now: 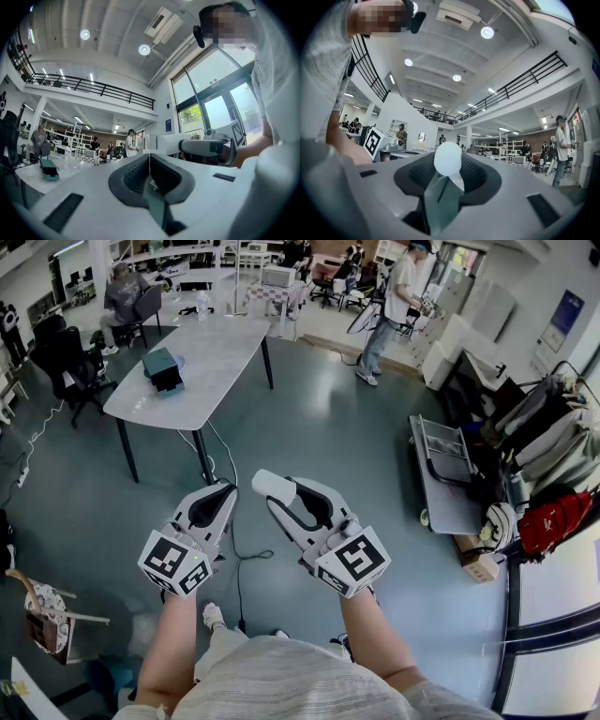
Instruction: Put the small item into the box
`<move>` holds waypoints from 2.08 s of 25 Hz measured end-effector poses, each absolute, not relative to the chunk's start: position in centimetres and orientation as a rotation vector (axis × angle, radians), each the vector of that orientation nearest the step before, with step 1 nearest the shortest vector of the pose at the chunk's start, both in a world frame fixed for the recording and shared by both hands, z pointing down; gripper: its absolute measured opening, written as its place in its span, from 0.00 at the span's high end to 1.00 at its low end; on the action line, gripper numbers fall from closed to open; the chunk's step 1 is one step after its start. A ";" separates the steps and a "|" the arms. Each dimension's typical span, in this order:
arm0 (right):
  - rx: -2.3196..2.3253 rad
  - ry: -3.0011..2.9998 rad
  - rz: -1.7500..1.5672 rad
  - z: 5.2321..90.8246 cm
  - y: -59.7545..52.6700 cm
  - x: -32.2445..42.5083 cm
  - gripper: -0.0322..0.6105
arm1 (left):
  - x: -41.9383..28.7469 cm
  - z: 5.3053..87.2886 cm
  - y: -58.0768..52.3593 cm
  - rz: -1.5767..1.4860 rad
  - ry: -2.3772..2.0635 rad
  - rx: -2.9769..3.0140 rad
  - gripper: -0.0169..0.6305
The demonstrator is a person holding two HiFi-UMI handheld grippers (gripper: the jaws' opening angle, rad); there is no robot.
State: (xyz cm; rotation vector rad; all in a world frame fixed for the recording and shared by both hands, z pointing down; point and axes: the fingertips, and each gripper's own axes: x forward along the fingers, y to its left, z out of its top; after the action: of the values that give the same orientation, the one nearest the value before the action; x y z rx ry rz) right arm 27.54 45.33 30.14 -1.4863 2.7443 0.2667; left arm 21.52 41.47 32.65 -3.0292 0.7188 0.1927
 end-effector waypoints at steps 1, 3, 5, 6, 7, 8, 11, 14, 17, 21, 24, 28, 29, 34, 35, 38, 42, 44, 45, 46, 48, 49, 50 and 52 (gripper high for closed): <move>-1.485 2.747 0.270 30.1 45.2 27.5 0.68 | 21.5 32.7 41.4 0.191 0.718 -3.030 0.94; -1.481 2.752 0.277 30.1 45.0 27.3 0.68 | 21.5 32.8 41.2 0.188 0.717 -3.031 0.94; -1.476 2.758 0.282 30.2 44.8 27.0 0.68 | 21.3 32.9 41.0 0.188 0.715 -3.034 0.94; -1.473 2.761 0.283 30.3 44.7 26.9 0.68 | 21.3 33.0 40.9 0.188 0.716 -3.035 0.94; -1.471 2.763 0.283 30.3 44.6 26.8 0.68 | 21.2 33.1 40.8 0.187 0.717 -3.036 0.94; -1.468 2.766 0.282 30.3 44.4 26.7 0.68 | 21.1 33.1 40.7 0.185 0.719 -3.037 0.94; -1.463 2.774 0.273 30.4 44.0 26.3 0.68 | 20.7 33.2 40.4 0.185 0.734 -3.042 0.94; -1.446 2.778 0.264 30.6 43.4 25.9 0.68 | 20.3 33.3 39.7 0.181 0.736 -3.041 0.94; -1.418 2.776 0.259 30.6 42.7 25.2 0.68 | 19.7 33.8 38.9 0.175 0.745 -3.043 0.94; -1.399 2.781 0.235 30.6 41.0 23.9 0.68 | 18.4 34.2 37.5 0.171 0.751 -3.045 0.94; -1.372 2.792 0.231 30.5 39.3 21.8 0.68 | 16.4 34.2 35.8 0.171 0.776 -3.040 0.94; -1.336 2.802 0.226 30.3 36.3 18.6 0.68 | 13.0 33.8 33.2 0.176 0.817 -3.025 0.94; -1.325 2.801 0.222 30.1 35.5 17.6 0.68 | 11.9 33.7 32.5 0.175 0.826 -3.020 0.94; -1.280 2.796 0.215 29.8 31.4 12.0 0.68 | 5.8 33.5 29.0 0.173 0.876 -2.998 0.94; -1.271 2.795 0.217 29.7 30.7 10.8 0.68 | 4.6 33.5 28.4 0.174 0.883 -2.993 0.94; -1.250 2.794 0.223 29.5 28.9 7.6 0.68 | 1.4 33.4 26.9 0.174 0.888 -2.982 0.94; -1.238 2.815 0.227 29.6 26.8 4.3 0.68 | -2.0 33.6 25.0 0.191 0.914 -2.981 0.94; -1.231 2.836 0.222 29.9 25.9 3.1 0.68 | -3.2 33.9 24.2 0.200 0.931 -2.988 0.94; -1.228 2.845 0.217 30.0 25.5 2.7 0.68 | -3.7 34.2 23.9 0.205 0.939 -2.992 0.94; -1.226 2.853 0.212 30.2 25.1 2.3 0.68 | -4.1 34.4 23.5 0.210 0.946 -2.994 0.94; -1.220 2.870 0.207 30.5 24.0 1.7 0.68 | -4.6 34.8 22.4 0.215 0.958 -2.999 0.94; -1.216 2.880 0.208 30.7 23.4 1.4 0.68 | -4.8 35.0 21.8 0.214 0.962 -3.000 0.94; -1.211 2.889 0.209 30.9 22.7 1.2 0.68 | -4.9 35.2 21.2 0.212 0.966 -2.999 0.94; -1.201 2.899 0.203 31.2 21.1 0.8 0.68 | -5.2 35.5 19.9 0.208 0.973 -2.994 0.94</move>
State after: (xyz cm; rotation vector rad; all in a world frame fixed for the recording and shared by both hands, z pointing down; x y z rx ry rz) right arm 0.80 21.06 31.21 -1.2007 2.8986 0.2025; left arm -5.17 19.89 35.49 -2.9941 0.9733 0.2078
